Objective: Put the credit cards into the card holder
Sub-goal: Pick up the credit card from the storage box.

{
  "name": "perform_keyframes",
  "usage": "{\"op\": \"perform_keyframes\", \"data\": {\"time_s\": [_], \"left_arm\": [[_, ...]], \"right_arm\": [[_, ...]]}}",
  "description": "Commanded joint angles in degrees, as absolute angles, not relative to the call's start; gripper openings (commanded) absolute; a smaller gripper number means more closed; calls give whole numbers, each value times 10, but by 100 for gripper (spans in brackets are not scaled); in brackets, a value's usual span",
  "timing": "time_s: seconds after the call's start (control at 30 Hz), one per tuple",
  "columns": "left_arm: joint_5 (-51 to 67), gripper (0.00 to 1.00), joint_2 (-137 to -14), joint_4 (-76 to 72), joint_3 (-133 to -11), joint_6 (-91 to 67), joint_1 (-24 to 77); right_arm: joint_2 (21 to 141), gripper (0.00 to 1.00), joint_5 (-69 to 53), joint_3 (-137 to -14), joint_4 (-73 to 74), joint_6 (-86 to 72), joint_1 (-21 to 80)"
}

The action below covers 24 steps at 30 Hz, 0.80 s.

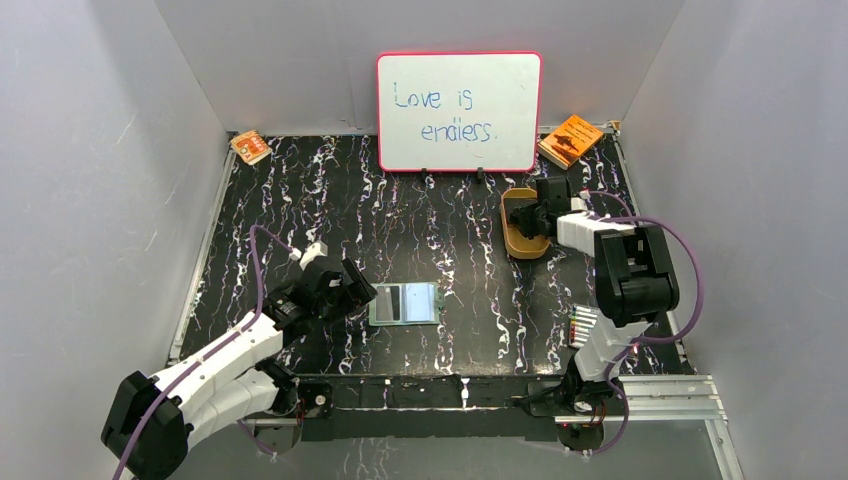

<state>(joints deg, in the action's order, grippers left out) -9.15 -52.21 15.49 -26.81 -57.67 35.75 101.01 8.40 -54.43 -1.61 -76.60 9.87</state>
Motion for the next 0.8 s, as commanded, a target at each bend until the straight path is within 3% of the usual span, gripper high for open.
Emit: {"op": "perform_keyframes", "data": {"time_s": [0.0,0.77], "left_arm": [[-93,79,-520,164,-267,-575,358],[-84,78,-528,159,-268,-579,358]], "right_arm": [[994,35,89,-526,5,-760,97],[944,15,75,-516,7,-753,98]]}}
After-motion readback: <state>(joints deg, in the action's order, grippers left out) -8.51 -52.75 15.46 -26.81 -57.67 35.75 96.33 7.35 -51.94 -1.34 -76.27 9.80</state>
